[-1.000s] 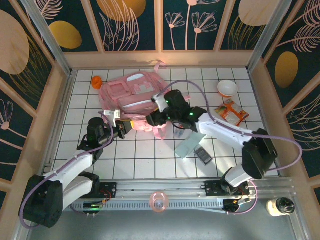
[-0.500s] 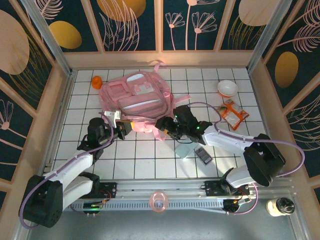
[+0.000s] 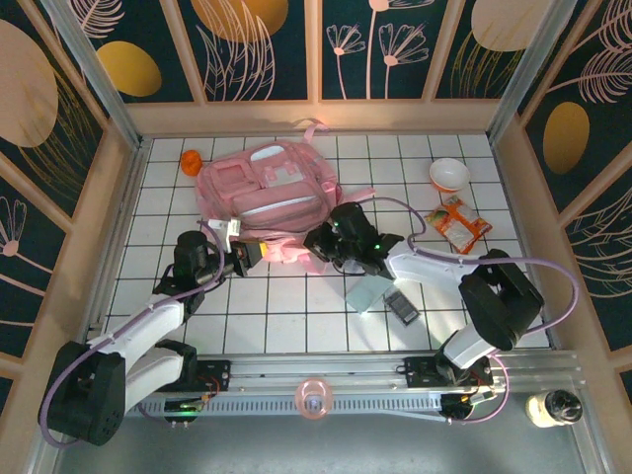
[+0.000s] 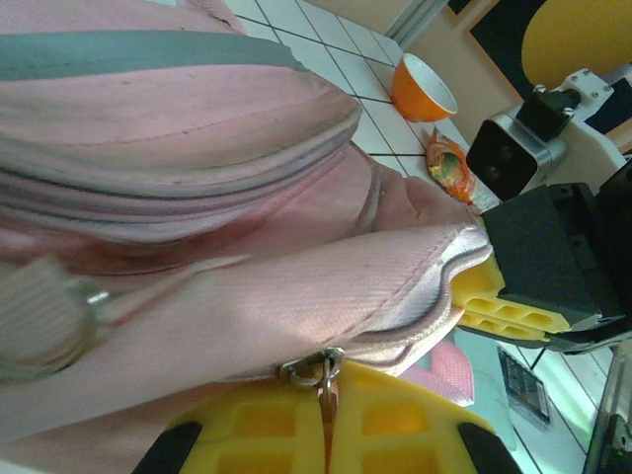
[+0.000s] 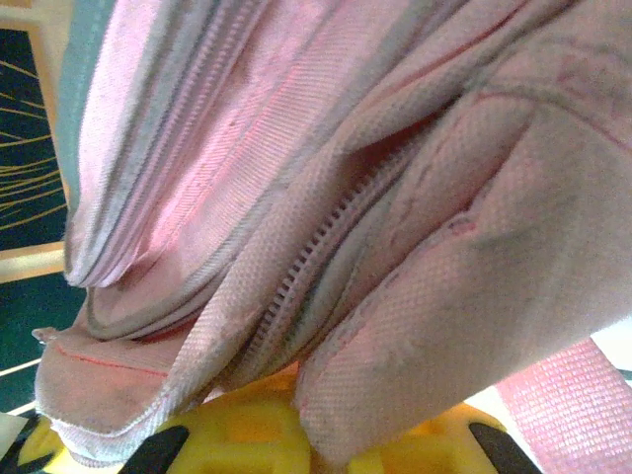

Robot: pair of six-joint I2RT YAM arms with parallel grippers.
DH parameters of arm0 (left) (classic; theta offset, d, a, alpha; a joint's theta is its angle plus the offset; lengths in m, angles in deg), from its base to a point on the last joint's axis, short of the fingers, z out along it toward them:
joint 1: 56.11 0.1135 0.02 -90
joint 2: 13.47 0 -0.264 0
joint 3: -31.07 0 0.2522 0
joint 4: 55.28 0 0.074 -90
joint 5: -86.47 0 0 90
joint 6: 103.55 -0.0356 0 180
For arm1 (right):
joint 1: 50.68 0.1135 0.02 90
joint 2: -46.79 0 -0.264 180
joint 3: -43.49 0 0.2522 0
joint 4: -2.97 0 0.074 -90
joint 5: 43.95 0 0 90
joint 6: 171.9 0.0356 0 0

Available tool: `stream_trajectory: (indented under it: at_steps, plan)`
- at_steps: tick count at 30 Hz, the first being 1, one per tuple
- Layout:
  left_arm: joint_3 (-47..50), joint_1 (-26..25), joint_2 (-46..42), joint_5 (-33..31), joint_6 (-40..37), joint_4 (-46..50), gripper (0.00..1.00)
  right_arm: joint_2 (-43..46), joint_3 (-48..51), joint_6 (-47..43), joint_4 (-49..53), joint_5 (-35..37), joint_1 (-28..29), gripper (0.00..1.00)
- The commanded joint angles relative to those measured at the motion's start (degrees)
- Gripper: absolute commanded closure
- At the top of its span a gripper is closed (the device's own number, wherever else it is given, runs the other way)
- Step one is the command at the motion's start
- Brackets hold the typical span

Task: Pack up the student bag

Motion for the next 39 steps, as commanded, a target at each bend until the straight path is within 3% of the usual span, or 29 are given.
stream_trajectory:
  at_steps: [1, 9, 13, 18, 21, 25, 29, 33, 39]
  plan:
    - [-3.6, -2.1, 1.3, 5.6, 1.6, -2.8, 0.92, -1.3, -4.0, -1.6, -3.9, 2.6, 2.8, 0.94]
    - [-10.2, -13.0, 9.0, 5.9, 2.2, -6.2, 0.78, -1.5, -5.8, -4.0, -2.2, 5.0, 4.3, 0.99]
    - [-12.0, -13.6, 8.5, 3.5, 1.7, -4.7, 0.63, 1.1, -4.9, -8.0, -0.4, 4.9, 3.8, 1.00]
    - [-15.5, -13.5, 3.9, -5.7, -10.1, 9.1, 0.37, 4.9, -4.1, -18.4, 5.8, 0.7, 0.9, 1.00]
    - [-17.6, -13.4, 0.7, -11.6, -18.5, 17.0, 0.28, 7.3, -4.5, -28.2, 10.5, -4.6, -2.1, 1.00]
    - [-18.9, -13.5, -3.8, -16.0, -29.2, 23.0, 0.24, 8.6, -7.9, -41.8, 21.3, -9.2, -5.2, 1.00]
    - [-17.0, -13.5, -7.7, -15.8, -44.1, 26.2, 0.24, 8.6, -11.4, -52.0, 30.1, -14.1, -7.0, 1.00]
    - [-15.3, -13.5, -6.6, -11.8, -57.0, 30.1, 0.24, 9.6, -13.0, -56.2, 33.0, -18.4, -8.6, 1.00]
    - [-14.2, -13.5, -1.1, -12.0, -62.2, 29.3, 0.23, 11.4, -14.2, -58.6, 33.7, -20.9, -10.2, 1.00]
